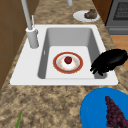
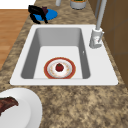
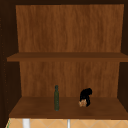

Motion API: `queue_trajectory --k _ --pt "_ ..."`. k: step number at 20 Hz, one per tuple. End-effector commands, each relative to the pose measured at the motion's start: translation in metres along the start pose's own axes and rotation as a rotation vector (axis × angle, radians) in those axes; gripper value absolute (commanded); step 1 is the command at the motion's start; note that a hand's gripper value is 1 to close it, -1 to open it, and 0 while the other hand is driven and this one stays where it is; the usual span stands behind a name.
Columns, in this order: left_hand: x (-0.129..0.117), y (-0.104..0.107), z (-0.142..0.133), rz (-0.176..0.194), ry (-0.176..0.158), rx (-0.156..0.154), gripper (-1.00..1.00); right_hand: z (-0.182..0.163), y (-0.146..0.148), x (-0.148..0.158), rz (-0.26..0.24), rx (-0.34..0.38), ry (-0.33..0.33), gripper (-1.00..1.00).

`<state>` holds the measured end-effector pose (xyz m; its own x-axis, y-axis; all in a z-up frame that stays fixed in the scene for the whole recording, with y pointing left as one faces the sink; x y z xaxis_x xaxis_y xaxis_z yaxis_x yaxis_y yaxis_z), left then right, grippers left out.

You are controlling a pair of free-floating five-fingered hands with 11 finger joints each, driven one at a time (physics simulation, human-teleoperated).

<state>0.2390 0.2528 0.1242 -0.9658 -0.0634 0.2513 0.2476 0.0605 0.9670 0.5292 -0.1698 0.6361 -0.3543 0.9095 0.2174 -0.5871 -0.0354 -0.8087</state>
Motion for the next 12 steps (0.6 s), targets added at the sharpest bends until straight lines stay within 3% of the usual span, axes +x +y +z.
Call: queue_trajectory --k 1,4,7,10,11,12 --pt "0.0 0.0 0.0 0.0 0.0 0.0 0.0 -0.004 0.021 0.002 -0.036 -0.003 0.05 1.0" --pt "0.0 0.0 0.0 0.0 0.0 0.0 0.0 -0.012 0.032 -0.001 -0.017 -0.029 0.035 1.0" --pt "0.0 0.0 0.0 0.0 0.0 0.0 0.0 -0.02 0.052 -0.008 -0.033 -0.069 0.07 1.0" --pt "0.0 0.0 0.0 0.0 0.0 0.0 0.0 -0.022 0.05 -0.015 -0.074 -0.053 -0.004 1.0" --pt "0.0 0.0 0.0 0.0 0.0 0.0 0.0 -0.022 0.052 -0.017 -0.077 -0.053 -0.006 -1.0" --pt "0.0 0.0 0.0 0.0 0.0 0.0 0.0 -0.022 0.05 -0.02 -0.099 -0.068 -0.009 -1.0"
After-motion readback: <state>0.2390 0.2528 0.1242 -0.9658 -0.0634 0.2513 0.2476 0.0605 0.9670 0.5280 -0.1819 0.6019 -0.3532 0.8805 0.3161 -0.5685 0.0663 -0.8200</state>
